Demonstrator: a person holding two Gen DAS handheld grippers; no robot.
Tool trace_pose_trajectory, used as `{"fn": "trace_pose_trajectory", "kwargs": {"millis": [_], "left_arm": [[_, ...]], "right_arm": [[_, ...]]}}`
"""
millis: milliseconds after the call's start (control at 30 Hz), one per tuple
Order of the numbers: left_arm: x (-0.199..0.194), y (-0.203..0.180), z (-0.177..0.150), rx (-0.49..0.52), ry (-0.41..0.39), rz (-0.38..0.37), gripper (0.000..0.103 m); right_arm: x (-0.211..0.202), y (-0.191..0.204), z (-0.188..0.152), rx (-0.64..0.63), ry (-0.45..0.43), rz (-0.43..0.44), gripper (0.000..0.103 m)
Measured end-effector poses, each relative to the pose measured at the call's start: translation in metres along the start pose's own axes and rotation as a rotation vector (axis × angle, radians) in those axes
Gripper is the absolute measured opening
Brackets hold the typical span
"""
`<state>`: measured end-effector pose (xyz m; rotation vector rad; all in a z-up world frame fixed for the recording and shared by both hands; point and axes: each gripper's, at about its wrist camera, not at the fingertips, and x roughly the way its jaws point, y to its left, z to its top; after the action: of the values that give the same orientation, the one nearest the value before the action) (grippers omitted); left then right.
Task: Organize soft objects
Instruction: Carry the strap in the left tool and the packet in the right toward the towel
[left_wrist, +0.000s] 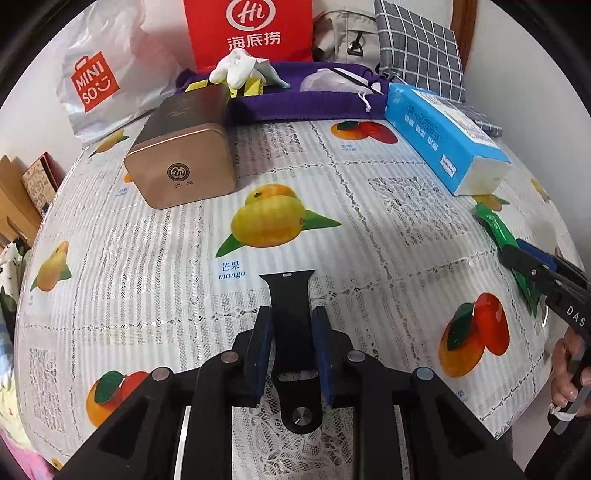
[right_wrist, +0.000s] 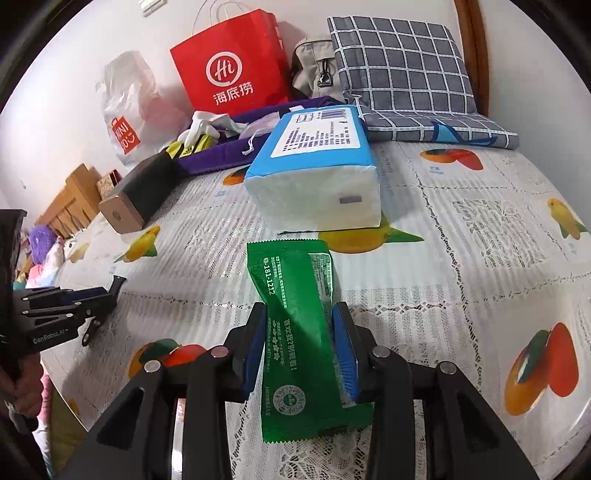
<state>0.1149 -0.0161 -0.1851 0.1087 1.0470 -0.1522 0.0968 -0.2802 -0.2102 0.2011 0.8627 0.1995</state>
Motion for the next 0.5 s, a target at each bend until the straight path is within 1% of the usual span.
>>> {"fn": "trace_pose_trajectory", "kwargs": {"millis": [200,267,333,400,500], "left_arm": [[-0.0003,-0.0002,0.0,-0.01,-0.015,0.006,0.021],[-0.0004,0.0002,0.0001,-0.021,-0.018,0.005,0.021],[-0.0003,-0.0003,0.0002,-0.024,-0.019,0.008,0.021],[-0.0004,-0.0017,-0.0003,-0.019,-0.023,0.015,0.021],[-0.0002,-0.0007,0.0007,-0.02,-0.017,0.007,0.022]], "right_arm": [[0.0013,0.0027,0.0004,-0.019,-0.002,-0.01,0.038],[0.0016,0.0033,0.0003,-0.028,0.002,-0.01,0.04],[0.0016,0.0013,0.0012,-0.013,0.007,0.012,0.042],[0.0016,-0.0018,0.0012,0.005,0.004,0.032,0.042],[0.0016,-0.0005,0.0006,-0.006,0.001,0.031,0.042]]}}
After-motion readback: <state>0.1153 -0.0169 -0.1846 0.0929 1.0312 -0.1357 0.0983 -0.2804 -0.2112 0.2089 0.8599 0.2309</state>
